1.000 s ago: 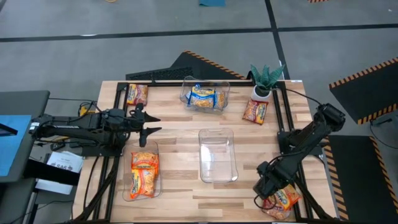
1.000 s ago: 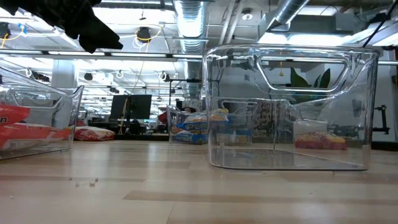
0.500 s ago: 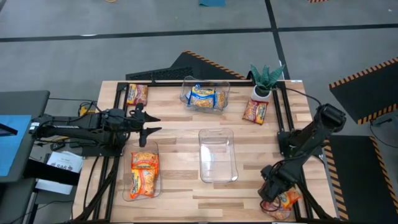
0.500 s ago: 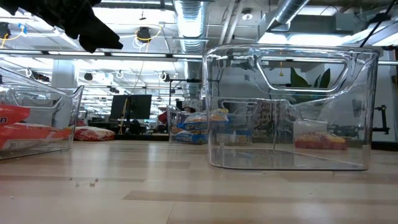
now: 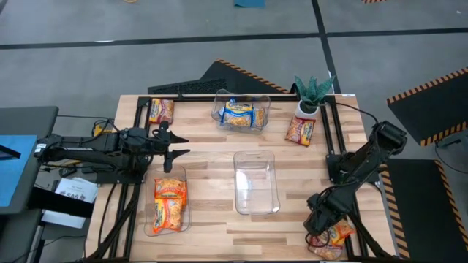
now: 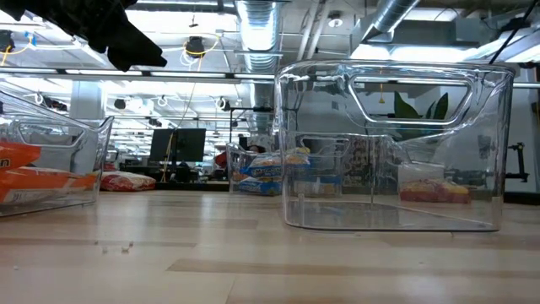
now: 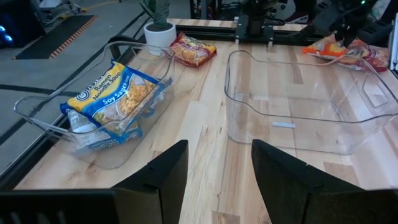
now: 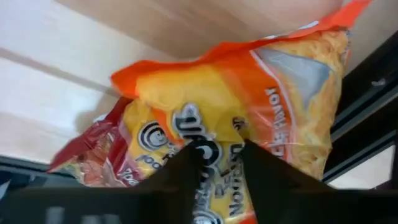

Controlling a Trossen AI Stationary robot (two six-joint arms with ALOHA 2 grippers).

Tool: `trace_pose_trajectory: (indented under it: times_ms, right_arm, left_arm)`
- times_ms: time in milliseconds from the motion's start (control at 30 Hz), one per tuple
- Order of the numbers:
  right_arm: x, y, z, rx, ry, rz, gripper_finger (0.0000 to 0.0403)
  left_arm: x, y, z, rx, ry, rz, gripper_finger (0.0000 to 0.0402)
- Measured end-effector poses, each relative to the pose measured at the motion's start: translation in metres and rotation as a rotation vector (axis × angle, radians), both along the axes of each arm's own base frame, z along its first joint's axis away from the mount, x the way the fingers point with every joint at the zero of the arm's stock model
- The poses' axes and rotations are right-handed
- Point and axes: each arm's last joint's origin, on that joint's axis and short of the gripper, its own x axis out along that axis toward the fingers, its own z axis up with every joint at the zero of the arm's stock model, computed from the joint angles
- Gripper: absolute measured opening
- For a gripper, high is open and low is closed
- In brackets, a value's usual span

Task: Sort Maruchan noodles
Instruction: Put the orange noodle pack into the bottom left transparent bin

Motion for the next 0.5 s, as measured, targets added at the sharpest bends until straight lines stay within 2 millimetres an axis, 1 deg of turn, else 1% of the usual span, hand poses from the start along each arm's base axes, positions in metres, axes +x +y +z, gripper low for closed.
trace_pose_trajectory:
  times_ms: [100,133,167,267,333,500]
  right_arm:
    - [0.003,-0.002,0.0,0.015,-0.008,0.031,0.0045]
    - [0.004,-0.003,0.0,0.026,-0.014,0.048,0.0025]
    - [0.006,-0.004,0.0,0.038,-0.018,0.064,0.0015]
    - [0.014,-0.007,0.004,0.056,-0.04,0.106,0.0015]
    - [0.021,-0.01,0.012,0.05,-0.065,0.128,0.0012]
    - [0.038,-0.019,0.042,0.007,-0.119,0.189,0.0007]
  left_arm:
    - [0.0,0.0,0.0,0.0,0.0,0.0,0.0167]
    - [0.0,0.0,0.0,0.0,0.0,0.0,0.0167]
    - [0.0,0.0,0.0,0.0,0.0,0.0,0.0167]
    - [0.0,0.0,0.0,0.0,0.0,0.0,0.0167]
    - [0.0,0.0,0.0,0.0,0.0,0.0,0.0167]
    - [0.0,0.0,0.0,0.0,-0.001,0.0,0.0167]
